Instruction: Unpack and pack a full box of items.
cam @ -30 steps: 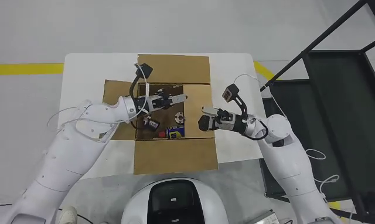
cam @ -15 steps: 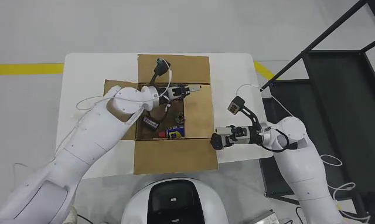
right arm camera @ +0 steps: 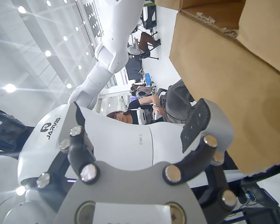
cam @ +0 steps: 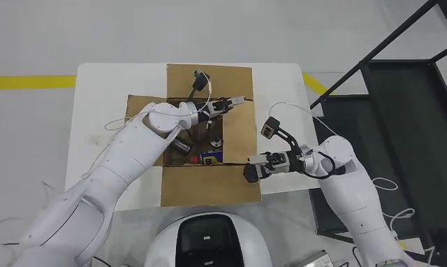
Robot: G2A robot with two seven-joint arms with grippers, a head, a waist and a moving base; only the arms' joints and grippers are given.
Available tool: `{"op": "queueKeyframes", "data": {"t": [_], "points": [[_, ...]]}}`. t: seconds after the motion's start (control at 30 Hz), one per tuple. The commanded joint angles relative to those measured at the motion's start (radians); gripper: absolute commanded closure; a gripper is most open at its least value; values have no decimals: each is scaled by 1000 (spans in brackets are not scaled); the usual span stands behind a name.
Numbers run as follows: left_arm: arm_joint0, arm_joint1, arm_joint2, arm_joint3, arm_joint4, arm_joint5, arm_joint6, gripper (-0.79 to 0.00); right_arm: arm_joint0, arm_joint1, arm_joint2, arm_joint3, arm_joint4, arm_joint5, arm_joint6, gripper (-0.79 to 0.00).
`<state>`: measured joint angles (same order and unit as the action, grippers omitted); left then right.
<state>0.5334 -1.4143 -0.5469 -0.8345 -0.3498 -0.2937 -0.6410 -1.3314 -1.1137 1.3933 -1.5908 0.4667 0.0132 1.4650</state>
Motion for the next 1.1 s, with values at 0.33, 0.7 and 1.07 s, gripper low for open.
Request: {"op": "queueKeyframes", "data": {"t": [0.33, 0.7, 1.07], "points": [[26, -24, -63, -82, -124, -109, -100, -785, 17, 4, -72, -78, -35, 1, -57, -785], [15, -83, -29, -28, -177, -104, -193, -785, -169, 28, 89, -222, -29, -107, -243, -785], [41, -56, -90, -26, -47, -179, -218, -785, -211, 28, 199, -109, 131, -219, -415, -785]]}}
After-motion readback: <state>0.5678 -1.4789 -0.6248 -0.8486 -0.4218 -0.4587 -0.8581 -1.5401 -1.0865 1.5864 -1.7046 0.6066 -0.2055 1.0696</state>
